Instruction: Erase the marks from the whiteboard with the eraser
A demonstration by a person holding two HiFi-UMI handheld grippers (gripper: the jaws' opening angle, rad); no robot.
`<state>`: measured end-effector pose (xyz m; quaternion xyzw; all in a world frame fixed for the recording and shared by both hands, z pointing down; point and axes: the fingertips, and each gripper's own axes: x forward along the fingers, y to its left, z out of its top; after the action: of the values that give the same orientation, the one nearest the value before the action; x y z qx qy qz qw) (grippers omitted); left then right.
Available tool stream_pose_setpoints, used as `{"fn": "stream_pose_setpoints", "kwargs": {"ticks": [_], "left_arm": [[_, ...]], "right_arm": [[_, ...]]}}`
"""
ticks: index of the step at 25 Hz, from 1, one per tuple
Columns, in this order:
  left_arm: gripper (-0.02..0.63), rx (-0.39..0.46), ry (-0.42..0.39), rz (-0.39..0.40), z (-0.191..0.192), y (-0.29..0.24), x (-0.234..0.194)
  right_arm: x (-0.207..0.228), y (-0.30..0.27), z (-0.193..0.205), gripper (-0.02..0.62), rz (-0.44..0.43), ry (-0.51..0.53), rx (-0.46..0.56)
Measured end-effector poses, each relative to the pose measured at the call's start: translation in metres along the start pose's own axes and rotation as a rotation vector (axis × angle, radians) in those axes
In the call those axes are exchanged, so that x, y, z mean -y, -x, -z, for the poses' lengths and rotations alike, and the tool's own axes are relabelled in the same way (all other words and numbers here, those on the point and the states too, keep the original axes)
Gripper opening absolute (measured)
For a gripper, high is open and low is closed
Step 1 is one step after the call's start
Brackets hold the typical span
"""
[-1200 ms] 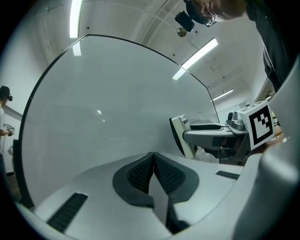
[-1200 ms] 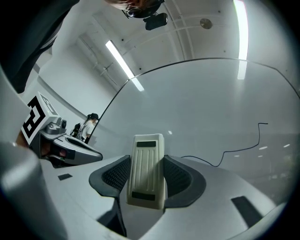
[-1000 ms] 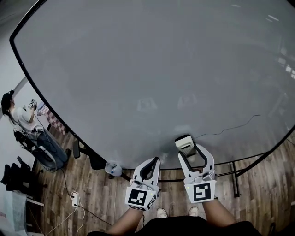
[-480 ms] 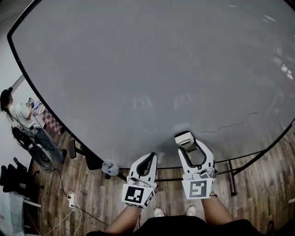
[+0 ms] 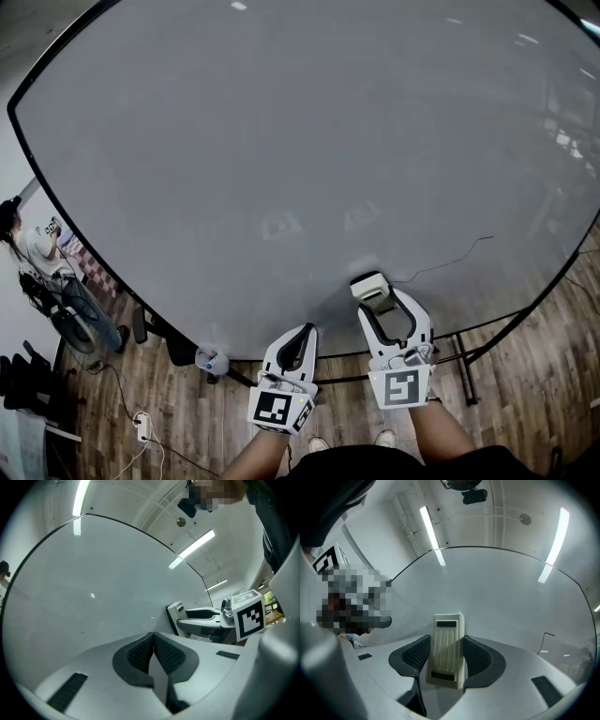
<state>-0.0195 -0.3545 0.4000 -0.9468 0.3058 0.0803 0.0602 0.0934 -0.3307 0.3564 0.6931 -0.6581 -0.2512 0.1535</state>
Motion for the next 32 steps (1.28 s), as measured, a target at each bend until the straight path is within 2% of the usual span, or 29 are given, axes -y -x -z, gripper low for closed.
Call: {"fn": "stream_pose_setpoints", "kwargs": {"ticks": [7, 16, 22, 32], "left_arm": [[0.02, -0.003, -0.028, -0.022, -0.005, -0.012, -0.011], [0.02, 0.021, -0.021, -0.002, -0.014, -0.023, 0.006], [0.02, -0.027, -0.014, -0.01, -0.008, -0.035, 0.006], [0.02, -0.009, -0.037, 0.077, -0.018, -0.064, 0.061]], "right_arm": [[0.007, -0.004, 0.0, 0.249, 0.014, -0.011, 0.018], [0.034, 0.008, 0.0, 0.249, 0.043, 0.008, 0.015], [0.049, 0.009, 0.003, 0.249, 0.075, 0.028, 0.004], [0.105, 0.032, 0.017, 0.249, 0.139, 0.04, -0.019]]}}
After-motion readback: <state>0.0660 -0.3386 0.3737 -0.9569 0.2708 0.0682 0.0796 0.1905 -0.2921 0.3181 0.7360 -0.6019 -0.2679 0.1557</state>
